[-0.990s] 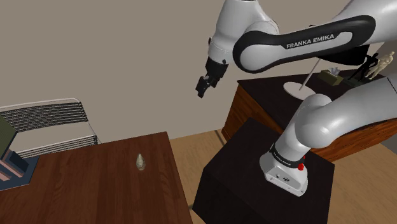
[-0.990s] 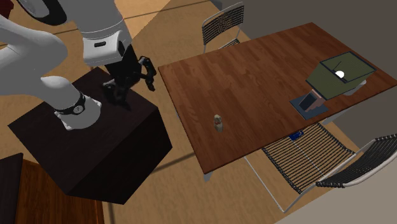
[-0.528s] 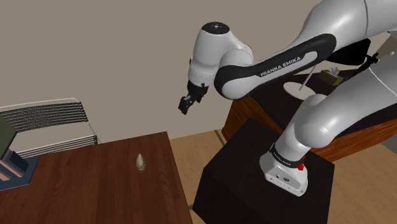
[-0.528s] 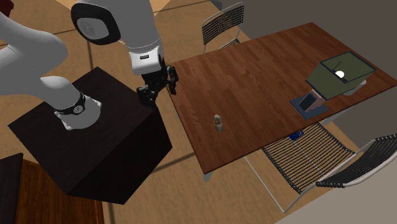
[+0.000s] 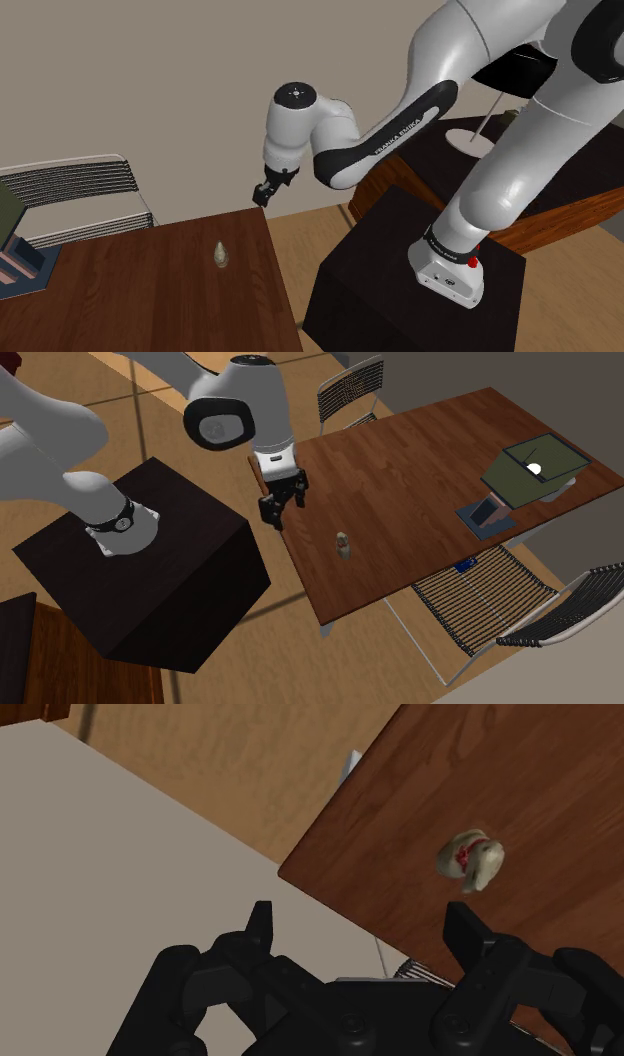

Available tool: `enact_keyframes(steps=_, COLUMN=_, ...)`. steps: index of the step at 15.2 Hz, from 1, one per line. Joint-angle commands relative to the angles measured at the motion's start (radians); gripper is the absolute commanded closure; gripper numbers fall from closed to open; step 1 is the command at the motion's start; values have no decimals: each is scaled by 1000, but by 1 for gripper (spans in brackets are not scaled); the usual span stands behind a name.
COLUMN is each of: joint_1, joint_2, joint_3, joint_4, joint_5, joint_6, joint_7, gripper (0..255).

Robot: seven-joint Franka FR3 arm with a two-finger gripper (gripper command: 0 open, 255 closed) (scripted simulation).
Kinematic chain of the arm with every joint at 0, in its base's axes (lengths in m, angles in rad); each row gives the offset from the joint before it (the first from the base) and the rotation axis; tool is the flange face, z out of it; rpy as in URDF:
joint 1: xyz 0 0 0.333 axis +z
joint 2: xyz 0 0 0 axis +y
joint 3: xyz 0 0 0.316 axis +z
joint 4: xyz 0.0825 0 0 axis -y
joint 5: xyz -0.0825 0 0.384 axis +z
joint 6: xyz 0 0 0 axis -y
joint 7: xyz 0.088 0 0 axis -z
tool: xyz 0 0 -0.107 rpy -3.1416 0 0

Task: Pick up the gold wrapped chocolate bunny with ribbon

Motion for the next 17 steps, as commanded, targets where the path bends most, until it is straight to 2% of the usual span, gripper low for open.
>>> enact_keyframes(steps=1, joint_1=1, joint_2=110, joint_3=19, joint_4=56, joint_5=-145, joint_6=5, joint_7=131, gripper=0)
enact_keyframes(steps=4, joint_1=56, joint_2=258, joint_3=-8, joint_4=145, joint_5=-319, joint_6=-13, joint_7=284, gripper=0)
enact_keyframes(steps=8, joint_1=162, joint_2=435, joint_3=-72, joint_4=276, joint_5=-478, joint_6=-45, joint_7=421, gripper=0)
enact_keyframes(steps=12, joint_1=262, joint_2=597, joint_3=-129, joint_4=418, joint_5=-576, joint_6=-79, joint_7=502, gripper=0)
enact_keyframes(steps=17, joint_1=374, joint_2=792, joint_3=-185, joint_4=617, joint_5=-644, joint_6=-121, joint_7=549, gripper=0)
